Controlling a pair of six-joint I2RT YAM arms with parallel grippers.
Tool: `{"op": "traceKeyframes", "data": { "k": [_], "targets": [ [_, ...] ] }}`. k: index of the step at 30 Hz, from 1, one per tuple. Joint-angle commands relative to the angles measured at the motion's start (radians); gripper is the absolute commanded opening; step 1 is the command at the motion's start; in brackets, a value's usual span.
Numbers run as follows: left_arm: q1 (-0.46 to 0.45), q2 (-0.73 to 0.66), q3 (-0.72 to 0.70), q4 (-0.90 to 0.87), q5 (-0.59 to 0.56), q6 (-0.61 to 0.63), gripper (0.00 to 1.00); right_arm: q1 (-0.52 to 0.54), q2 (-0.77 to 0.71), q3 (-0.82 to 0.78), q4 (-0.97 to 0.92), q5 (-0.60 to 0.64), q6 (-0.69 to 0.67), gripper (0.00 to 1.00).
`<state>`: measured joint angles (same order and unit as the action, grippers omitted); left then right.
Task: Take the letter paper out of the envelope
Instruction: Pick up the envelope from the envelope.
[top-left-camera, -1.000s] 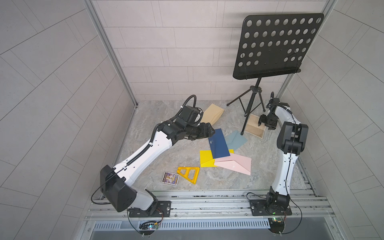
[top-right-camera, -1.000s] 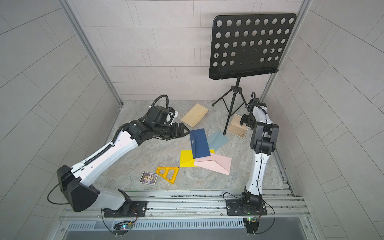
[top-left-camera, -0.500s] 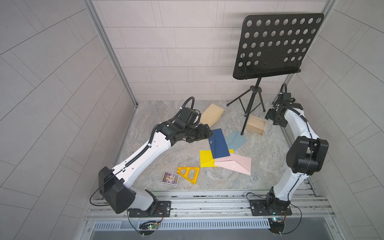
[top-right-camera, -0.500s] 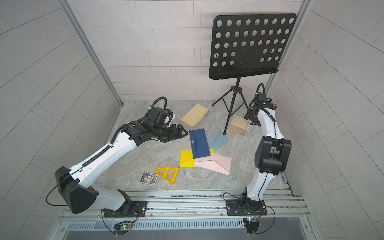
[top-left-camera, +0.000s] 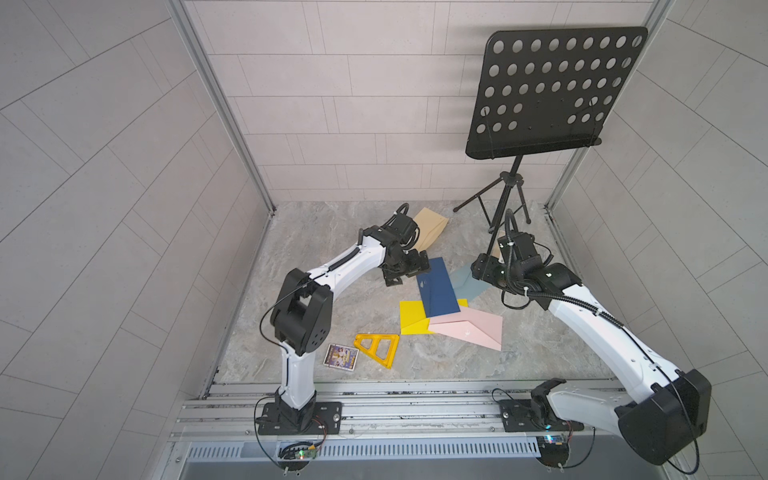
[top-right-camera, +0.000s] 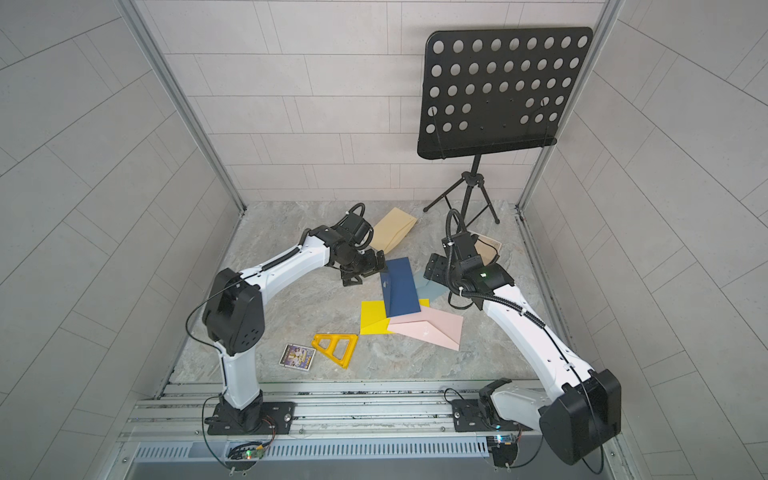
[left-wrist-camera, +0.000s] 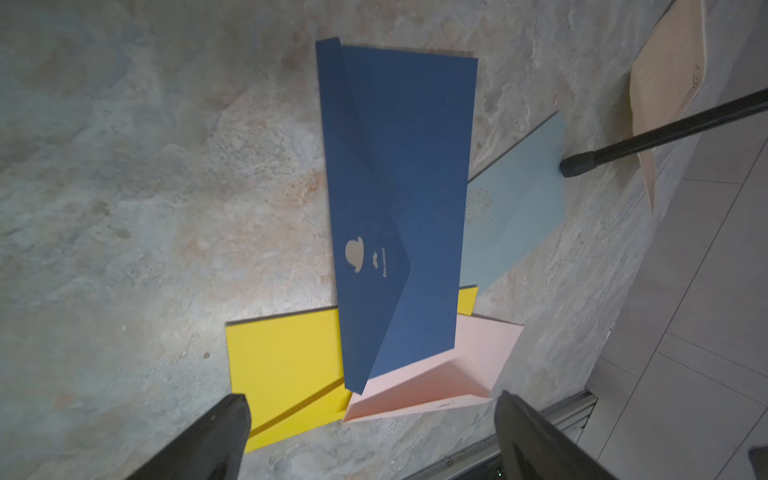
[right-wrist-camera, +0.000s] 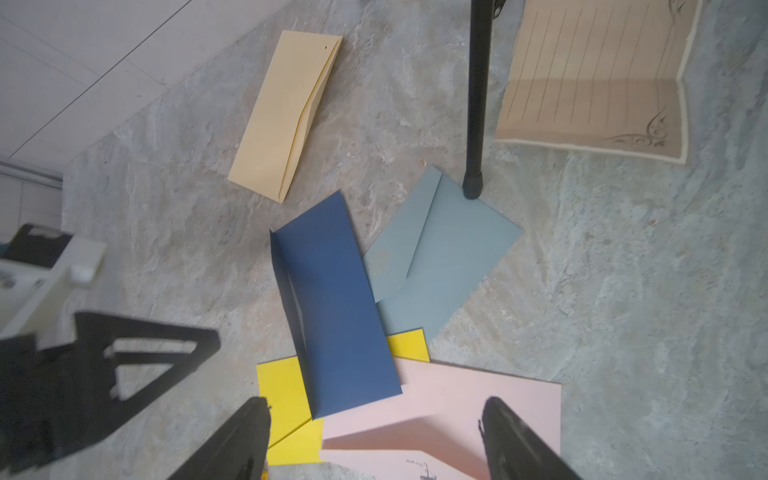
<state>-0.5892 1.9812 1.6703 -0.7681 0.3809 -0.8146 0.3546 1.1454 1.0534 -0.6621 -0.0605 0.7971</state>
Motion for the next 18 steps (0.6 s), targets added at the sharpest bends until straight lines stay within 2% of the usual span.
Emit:
{"op": "traceKeyframes", "data": {
  "k": [1, 5, 9, 15, 18],
  "targets": [
    [0.005, 0.078, 0.084, -0.003, -0.003, 0.003, 1.00, 0.006, -0.106, -0.043, -0.049, -0.033, 0.043, 0.83],
    [0.005, 0.204, 0.208, -0.099, -0.033, 0.018, 0.99, 0.006, -0.211, -0.102, -0.077, -0.030, 0.056, 0.83],
    [0.005, 0.279, 0.250, -0.094, -0.039, 0.020, 0.94, 0.004, -0.251, -0.122, -0.103, -0.038, 0.058, 0.83],
    [0.005, 0.343, 0.271, -0.088, -0.027, 0.018, 0.78, 0.004, -0.275, -0.133, -0.114, -0.052, 0.060, 0.83],
    [0.005, 0.347, 0.263, -0.083, -0.030, 0.024, 0.67, 0.004, -0.282, -0.134, -0.125, -0.052, 0.057, 0.83]
  ]
}}
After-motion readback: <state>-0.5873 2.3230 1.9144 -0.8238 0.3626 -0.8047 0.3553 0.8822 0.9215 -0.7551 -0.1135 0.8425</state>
